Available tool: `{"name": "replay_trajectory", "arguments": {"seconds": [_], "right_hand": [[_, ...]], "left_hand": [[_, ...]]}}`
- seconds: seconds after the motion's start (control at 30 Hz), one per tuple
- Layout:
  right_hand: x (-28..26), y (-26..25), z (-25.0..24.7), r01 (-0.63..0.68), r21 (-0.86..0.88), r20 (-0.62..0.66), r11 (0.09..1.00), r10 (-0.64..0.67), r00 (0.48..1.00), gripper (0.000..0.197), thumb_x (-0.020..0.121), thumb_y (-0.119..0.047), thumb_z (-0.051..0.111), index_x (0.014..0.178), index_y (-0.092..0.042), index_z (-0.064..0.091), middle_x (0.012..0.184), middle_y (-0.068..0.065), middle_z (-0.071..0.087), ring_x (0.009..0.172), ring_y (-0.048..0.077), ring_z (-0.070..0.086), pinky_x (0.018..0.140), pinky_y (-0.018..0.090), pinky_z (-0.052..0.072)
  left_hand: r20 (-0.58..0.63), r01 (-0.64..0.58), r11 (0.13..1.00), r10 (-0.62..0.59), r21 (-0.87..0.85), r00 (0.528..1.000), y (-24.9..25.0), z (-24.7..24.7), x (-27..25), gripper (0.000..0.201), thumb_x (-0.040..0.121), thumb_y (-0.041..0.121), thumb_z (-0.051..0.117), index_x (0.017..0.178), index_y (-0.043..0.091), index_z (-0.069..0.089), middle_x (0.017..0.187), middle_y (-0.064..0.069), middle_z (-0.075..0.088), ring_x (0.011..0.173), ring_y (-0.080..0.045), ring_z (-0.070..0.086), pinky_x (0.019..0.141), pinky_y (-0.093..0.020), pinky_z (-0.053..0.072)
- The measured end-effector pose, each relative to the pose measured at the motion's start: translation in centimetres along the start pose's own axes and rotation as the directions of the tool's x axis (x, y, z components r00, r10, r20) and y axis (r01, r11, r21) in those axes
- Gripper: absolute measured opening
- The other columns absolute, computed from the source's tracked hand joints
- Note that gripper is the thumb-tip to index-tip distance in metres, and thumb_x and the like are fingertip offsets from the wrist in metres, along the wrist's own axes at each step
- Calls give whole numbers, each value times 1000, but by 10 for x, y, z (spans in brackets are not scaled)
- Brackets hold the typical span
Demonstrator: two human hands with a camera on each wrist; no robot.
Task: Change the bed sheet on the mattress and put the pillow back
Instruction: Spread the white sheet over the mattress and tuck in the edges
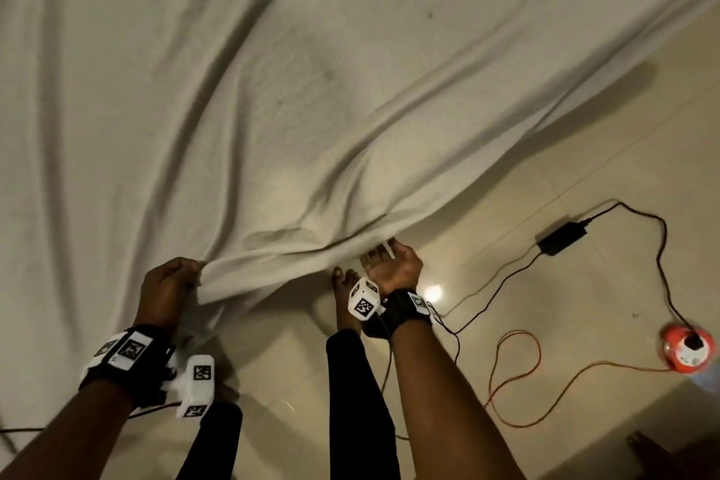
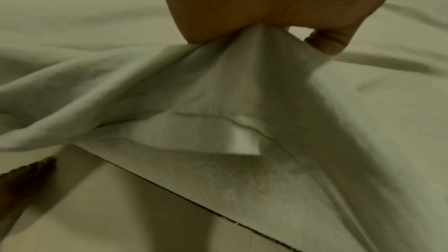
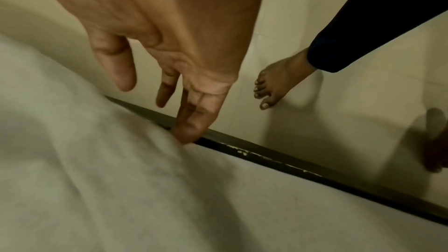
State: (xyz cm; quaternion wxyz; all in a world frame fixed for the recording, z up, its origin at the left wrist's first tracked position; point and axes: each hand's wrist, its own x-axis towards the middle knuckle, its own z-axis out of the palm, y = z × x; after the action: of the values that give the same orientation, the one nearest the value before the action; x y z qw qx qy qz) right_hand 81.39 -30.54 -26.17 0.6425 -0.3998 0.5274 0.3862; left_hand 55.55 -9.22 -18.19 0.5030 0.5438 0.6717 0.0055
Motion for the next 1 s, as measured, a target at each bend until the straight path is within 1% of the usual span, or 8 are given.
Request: {"name": "replay_trajectory", "arguments": {"seconds": [0.2,0.37,0.47,0.57,0.7,0.83,0.9,1.0], "right_hand": [[-12,16,11,-81,-79,118,994,90,989,64,72,-72,67,99,-15,68,86,6,60,65,20,48,64,28,23],[-15,-15,-23,26,-267,171,963,21,985,56,84,-53,74,130,-22,67,132,14,64,125,39,58,98,48,50],[-4,-38,-57,110,-545,-196,831,-253,947,34,84,-27,80,109,-7,70,102,12,68,79,25,67,63,30,54],[-3,-49,-71,111,-664,-264,739,-371,890,46,80,-4,80,121,2,60,112,27,68,81,31,68,60,32,52],[-8,-51,-22,328,-793,2,514,-535,845,14,90,-16,73,97,-7,67,99,23,71,64,23,62,53,32,47],[13,-75,62,560,-763,242,323,-660,711,52,89,-65,59,96,-15,67,90,9,71,73,24,67,59,39,56],[36,-101,91,472,-866,231,162,-708,667,74,84,-80,46,94,-11,71,93,14,73,87,35,70,76,46,58],[30,-124,112,440,-898,321,8,-671,668,44,98,-27,44,101,8,70,96,31,70,91,47,68,79,46,56]], "left_hand": [[246,42,986,-81,158,966,-12,1,-12,23,85,26,62,65,18,69,63,9,62,73,-19,53,74,-36,40],[396,-13,956,-109,293,912,-28,29,-33,33,82,53,69,85,20,72,80,3,74,83,-20,69,80,-34,54],[380,-147,789,-117,597,918,-35,42,-45,20,85,48,69,82,28,67,79,11,71,82,-14,66,73,-31,49],[289,-99,767,-116,634,950,-39,47,-51,8,85,31,72,80,28,65,79,11,67,84,-18,65,71,-30,48],[209,-135,705,-19,696,978,-34,49,-44,9,85,35,68,83,30,61,74,12,63,75,-16,61,66,-30,48],[124,-180,736,130,653,984,-12,53,-25,19,87,45,70,92,31,59,81,10,64,78,-20,63,63,-30,42],[109,-156,793,113,589,988,-3,56,-11,29,84,53,73,90,29,57,79,10,65,76,-17,63,64,-31,45],[109,-41,876,-13,481,994,5,61,6,35,80,56,76,79,25,60,74,7,67,74,-13,62,64,-32,47]]}}
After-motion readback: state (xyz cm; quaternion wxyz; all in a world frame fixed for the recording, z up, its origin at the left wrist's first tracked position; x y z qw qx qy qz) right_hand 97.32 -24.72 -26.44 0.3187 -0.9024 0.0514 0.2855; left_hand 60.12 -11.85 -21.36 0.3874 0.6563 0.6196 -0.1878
